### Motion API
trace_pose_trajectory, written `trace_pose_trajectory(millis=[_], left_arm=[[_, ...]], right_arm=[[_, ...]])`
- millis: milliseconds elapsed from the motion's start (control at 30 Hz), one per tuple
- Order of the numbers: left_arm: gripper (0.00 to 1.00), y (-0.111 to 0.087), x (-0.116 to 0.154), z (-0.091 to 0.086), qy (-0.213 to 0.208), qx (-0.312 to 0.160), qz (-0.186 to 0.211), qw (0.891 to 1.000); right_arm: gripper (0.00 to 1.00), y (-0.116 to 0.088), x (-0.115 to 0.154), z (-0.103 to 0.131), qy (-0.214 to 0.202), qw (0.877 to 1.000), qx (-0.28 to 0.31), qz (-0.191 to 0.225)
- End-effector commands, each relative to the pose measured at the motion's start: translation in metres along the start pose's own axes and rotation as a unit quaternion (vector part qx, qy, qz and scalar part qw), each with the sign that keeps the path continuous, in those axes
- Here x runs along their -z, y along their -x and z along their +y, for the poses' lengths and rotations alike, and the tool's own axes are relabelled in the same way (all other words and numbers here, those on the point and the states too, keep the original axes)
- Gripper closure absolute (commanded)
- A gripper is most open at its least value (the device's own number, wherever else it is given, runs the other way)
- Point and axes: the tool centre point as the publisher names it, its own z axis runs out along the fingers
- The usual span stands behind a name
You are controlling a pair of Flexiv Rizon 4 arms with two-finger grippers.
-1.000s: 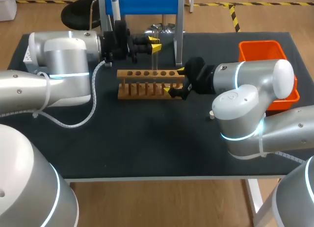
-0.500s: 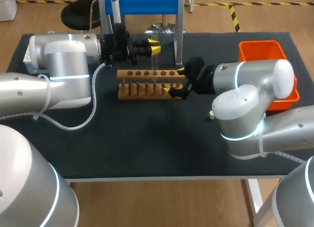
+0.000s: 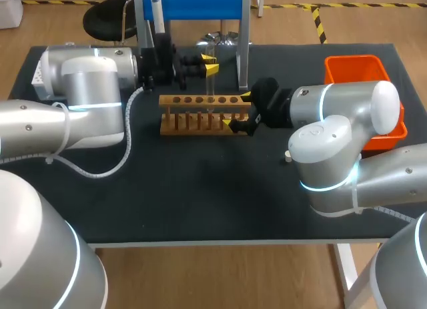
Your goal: Invert the test tube, pick up the pipette, mount the tip to pipette, aspirate from beaker and dispense into the tube, eject the tip, return the pipette, and cap with the stopper.
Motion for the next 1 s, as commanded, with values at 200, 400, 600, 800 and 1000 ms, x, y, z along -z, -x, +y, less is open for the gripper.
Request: trace_pose_trajectory(millis=[200, 400, 600, 800, 1000], left_arm=[[1.0, 0.002, -0.002, 0.006, -0.004, 0.002, 0.004, 1.0], [1.0, 0.002, -0.004, 0.008, -0.003, 0.003, 0.006, 1.0], [1.0, 0.002, -0.005, 0.011, 0.0, 0.005, 0.008, 1.0], [1.0, 0.002, -0.006, 0.012, 0.0, 0.005, 0.008, 1.0], [1.0, 0.001, -0.006, 0.014, 0.001, 0.001, 0.011, 1.0]], right_arm=[[0.0, 0.0, 0.001, 0.002, -0.004, 1.0, 0.0, 0.001], [0.0, 0.0, 0.001, 0.002, -0.004, 1.0, 0.0, 0.001], [0.0, 0.0, 0.001, 0.002, -0.004, 1.0, 0.0, 0.001], [0.0, 0.0, 0.001, 0.002, -0.004, 1.0, 0.0, 0.001], [0.0, 0.0, 0.001, 0.002, -0.004, 1.0, 0.0, 0.001]])
